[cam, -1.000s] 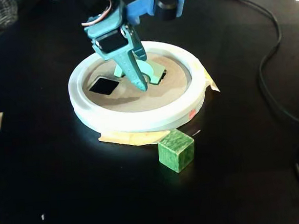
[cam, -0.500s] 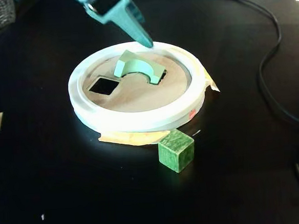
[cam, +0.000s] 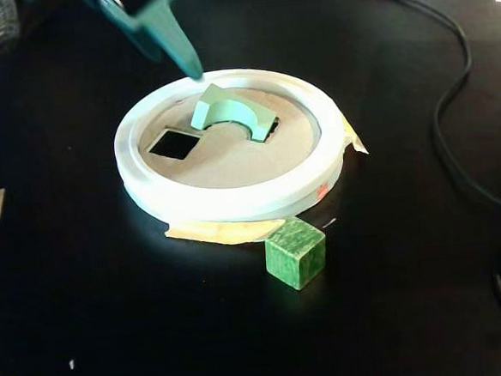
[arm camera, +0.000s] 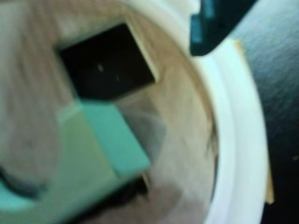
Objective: Pick up the U shape block and drop it in corresponding U shaped hole
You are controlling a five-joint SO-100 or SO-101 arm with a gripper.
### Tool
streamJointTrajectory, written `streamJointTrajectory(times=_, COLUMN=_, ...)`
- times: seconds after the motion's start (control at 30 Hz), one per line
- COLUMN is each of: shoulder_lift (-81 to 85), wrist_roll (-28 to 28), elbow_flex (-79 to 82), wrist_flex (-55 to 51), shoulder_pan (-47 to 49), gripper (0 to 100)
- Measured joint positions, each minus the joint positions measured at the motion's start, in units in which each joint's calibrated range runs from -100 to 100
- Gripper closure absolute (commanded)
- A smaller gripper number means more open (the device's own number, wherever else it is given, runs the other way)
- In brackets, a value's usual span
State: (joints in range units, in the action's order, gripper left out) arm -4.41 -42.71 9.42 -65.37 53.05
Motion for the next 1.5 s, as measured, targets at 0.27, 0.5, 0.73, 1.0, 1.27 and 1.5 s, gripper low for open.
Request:
streamJointTrajectory(times=0.27, shoulder_lift=-7.7, wrist_roll=6.6, elbow_flex=0.0, wrist_flex=13.8, shoulder_pan=0.1, gripper=30)
streamJointTrajectory(times=0.5, shoulder_lift=-7.7, wrist_roll=8.6, elbow_flex=0.0, wrist_flex=14.7, shoulder_pan=-2.8, gripper=30)
streamJointTrajectory(times=0.73, shoulder_lift=-7.7, wrist_roll=10.5, elbow_flex=0.0, wrist_flex=14.7, shoulder_pan=-4.2, gripper=30)
streamJointTrajectory(times=1.0, shoulder_lift=-8.1, wrist_roll=10.7, elbow_flex=2.9, wrist_flex=15.7, shoulder_pan=-4.6, gripper=30)
streamJointTrajectory(times=1.27, shoulder_lift=-9.8, wrist_roll=10.8, elbow_flex=3.0, wrist_flex=21.0, shoulder_pan=-4.4, gripper=30)
streamJointTrajectory(times=1.5, shoulder_lift=-13.6, wrist_roll=12.1, elbow_flex=3.0, wrist_flex=24.5, shoulder_pan=-4.2, gripper=29)
